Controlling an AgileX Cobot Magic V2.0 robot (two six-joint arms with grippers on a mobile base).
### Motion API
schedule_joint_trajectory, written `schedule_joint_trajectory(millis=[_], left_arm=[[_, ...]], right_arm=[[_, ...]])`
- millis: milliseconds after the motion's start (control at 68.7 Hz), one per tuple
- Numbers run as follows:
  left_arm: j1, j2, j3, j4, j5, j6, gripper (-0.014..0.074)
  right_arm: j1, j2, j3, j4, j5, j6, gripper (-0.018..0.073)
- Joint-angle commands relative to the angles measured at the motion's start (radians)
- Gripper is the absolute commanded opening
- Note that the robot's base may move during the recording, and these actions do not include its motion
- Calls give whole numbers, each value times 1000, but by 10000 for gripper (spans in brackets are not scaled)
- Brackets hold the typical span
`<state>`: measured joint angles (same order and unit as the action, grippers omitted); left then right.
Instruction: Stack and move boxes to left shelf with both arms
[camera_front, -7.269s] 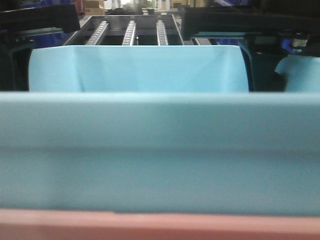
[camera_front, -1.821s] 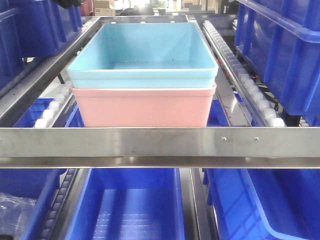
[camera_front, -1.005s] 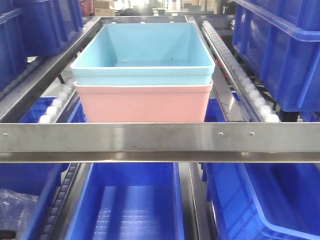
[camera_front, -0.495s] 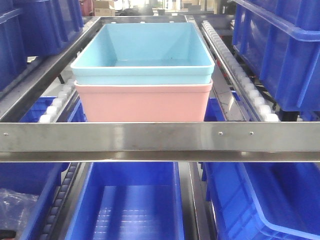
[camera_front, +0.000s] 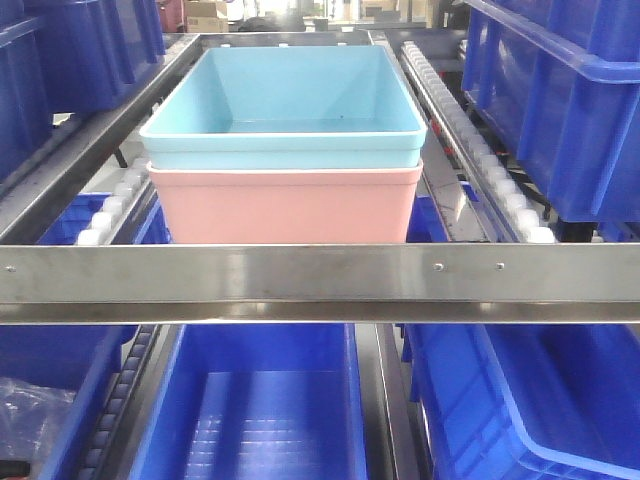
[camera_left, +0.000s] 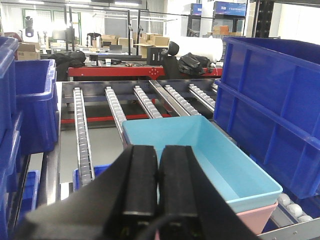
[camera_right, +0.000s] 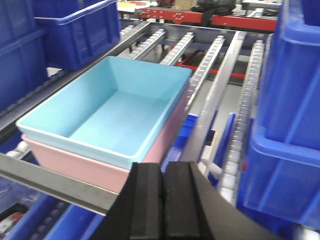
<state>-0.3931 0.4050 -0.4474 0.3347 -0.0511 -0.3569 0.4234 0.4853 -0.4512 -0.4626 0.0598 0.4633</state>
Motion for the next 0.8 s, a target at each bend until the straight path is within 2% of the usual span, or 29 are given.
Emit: schedule_joint_trajectory(millis=[0,73,248,320,408,539,787], left_arm=[[-3,4,-30,4,-89,2,-3],[-3,4,-30,4,-89,2,-3],[-3,4,-30,4,-89,2,-3],[-3,4,-30,4,-89,2,-3],[-3,4,-30,4,-89,2,-3],[-3,4,-30,4,-89,2,-3],[-3,4,-30,4,-86,2,-3]], right_arm=[[-64,-48,13,-16,-60,-8,55],[-139,-120,73,21,-68,-48,55],[-294,-280,261,311,-149,-335,55],[-340,-342,327,381,-196,-388,55],[-367,-416,375,397,-209,-388,55],[-368,-518,434,397,-209,-387,55],[-368,-516,462,397,-246,-376,55]])
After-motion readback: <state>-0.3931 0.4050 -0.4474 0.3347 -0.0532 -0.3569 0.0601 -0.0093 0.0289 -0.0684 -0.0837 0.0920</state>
